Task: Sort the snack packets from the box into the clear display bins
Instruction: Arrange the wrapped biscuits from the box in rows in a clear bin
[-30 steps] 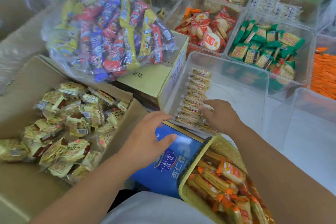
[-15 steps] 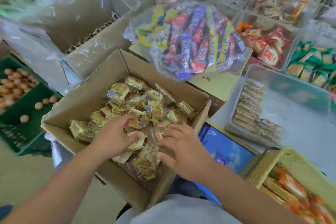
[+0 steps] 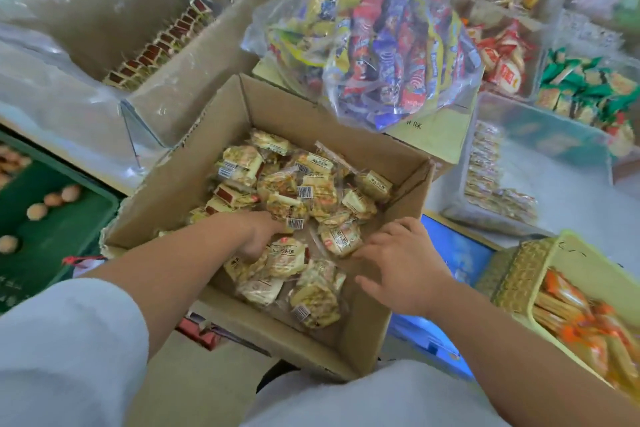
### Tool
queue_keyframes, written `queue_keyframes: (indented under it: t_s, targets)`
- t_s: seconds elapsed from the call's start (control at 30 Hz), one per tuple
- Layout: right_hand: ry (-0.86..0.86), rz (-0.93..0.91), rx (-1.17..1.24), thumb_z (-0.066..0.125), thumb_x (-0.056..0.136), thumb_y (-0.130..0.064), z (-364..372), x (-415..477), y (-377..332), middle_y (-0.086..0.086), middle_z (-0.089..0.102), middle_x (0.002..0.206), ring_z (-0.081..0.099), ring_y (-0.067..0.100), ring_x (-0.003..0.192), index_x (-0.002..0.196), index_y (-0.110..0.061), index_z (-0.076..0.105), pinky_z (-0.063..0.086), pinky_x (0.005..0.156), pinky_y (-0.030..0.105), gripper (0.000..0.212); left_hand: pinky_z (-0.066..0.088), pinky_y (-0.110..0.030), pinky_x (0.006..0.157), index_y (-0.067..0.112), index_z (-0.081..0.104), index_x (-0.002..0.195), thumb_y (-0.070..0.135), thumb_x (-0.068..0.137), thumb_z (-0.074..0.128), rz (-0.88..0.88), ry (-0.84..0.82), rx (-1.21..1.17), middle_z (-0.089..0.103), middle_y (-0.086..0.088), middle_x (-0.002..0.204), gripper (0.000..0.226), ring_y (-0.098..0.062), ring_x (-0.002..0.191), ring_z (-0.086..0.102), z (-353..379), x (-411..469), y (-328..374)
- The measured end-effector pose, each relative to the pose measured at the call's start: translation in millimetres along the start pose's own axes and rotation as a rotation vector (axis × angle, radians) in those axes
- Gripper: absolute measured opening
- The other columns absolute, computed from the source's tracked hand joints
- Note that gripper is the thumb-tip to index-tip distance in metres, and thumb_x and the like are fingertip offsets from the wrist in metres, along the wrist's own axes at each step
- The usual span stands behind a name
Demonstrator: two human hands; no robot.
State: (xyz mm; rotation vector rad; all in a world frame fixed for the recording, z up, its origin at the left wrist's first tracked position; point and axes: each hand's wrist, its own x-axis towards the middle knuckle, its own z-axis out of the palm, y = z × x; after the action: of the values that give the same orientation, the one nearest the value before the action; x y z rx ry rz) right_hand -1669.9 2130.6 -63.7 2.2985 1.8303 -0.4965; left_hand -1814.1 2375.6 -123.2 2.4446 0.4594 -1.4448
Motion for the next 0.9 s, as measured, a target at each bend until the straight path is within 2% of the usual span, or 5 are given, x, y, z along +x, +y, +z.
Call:
queue_keyframes:
  t_s: [0.17,0.43,0.6,0.8,0.9]
  targets:
    - [0.035,0.017,-0.019,0.035,0.082,-0.068,3,0,0,-0.016,0.067,0.096,0.054,0.017,0.1,0.111,-0.038,0.069,0.025,0.101,0.038,0.054,0.047,-0.044,0.11,0.027,0.011,0.164,0.031,0.08,0.088,0.045,-0.009,0.082,0.033,-0.009,0.164,0.114,-0.035,0.143,0.044,7,3,3]
    - [0.063,0.034,-0.032,0.038,0.081,-0.064,6,1,1,-0.014,0.064,0.085,0.055,0.017,0.094,0.1,-0.035,0.073,0.025,0.098,0.036,0.049,0.046,-0.035,0.083,0.03,0.048,0.144,0.067,0.062,0.085,0.099,0.168,0.13,0.061,0.009,0.097,0.097,-0.019,0.098,0.057,4,13,5]
    - [0.049,0.035,-0.026,0.037,0.081,-0.065,4,1,1,-0.013,0.063,0.084,0.054,0.018,0.094,0.099,-0.034,0.073,0.027,0.099,0.038,0.051,0.041,-0.029,0.058,0.027,0.049,0.096,0.05,0.063,0.093,0.162,0.092,0.017,0.053,0.008,0.092,0.059,-0.012,0.077,0.051,-2,17,15]
    - [0.045,0.037,-0.027,0.034,0.082,-0.064,5,0,2,-0.011,0.062,0.083,0.054,0.019,0.094,0.097,-0.033,0.073,0.028,0.101,0.04,0.052,0.043,-0.024,0.07,0.027,0.05,0.129,0.039,0.068,0.093,0.298,0.065,-0.108,0.06,0.004,0.123,0.075,-0.012,0.093,0.054,-5,15,24]
    - [0.049,0.037,-0.021,0.032,0.082,-0.063,6,1,1,-0.011,0.062,0.083,0.054,0.02,0.093,0.097,-0.034,0.073,0.029,0.102,0.041,0.052,0.043,-0.023,0.058,0.022,0.063,0.092,0.045,0.069,0.09,0.322,0.042,-0.168,0.064,0.008,0.085,0.041,-0.009,0.069,0.055,-12,11,18]
